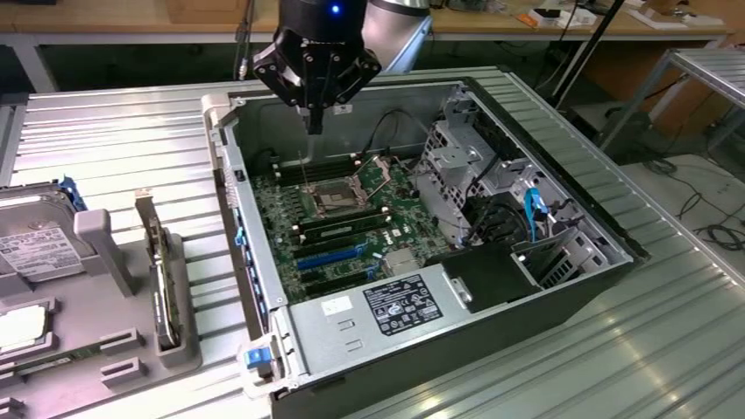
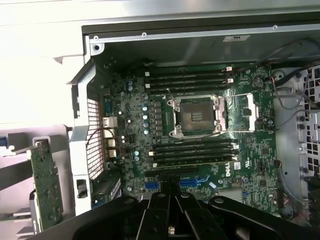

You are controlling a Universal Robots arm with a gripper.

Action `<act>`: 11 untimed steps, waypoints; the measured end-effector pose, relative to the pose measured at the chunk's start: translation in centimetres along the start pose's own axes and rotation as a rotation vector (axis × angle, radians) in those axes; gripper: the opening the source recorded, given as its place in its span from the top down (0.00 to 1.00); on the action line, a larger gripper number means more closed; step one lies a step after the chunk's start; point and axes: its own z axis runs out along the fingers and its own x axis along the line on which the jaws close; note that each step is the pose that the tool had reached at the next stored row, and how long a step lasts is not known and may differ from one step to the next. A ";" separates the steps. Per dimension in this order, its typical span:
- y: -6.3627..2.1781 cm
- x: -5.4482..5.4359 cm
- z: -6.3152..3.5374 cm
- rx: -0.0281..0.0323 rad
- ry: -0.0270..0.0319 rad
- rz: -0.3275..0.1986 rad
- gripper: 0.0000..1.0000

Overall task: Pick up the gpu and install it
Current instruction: 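Reach for the gpu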

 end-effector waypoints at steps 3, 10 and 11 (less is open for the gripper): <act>-0.03 0.4 -0.01 0.0000 0.0000 0.000 0.89; -0.12 1.6 -0.04 -0.0001 -0.0001 0.000 0.89; -0.13 1.7 -0.05 0.0000 0.0000 0.000 0.89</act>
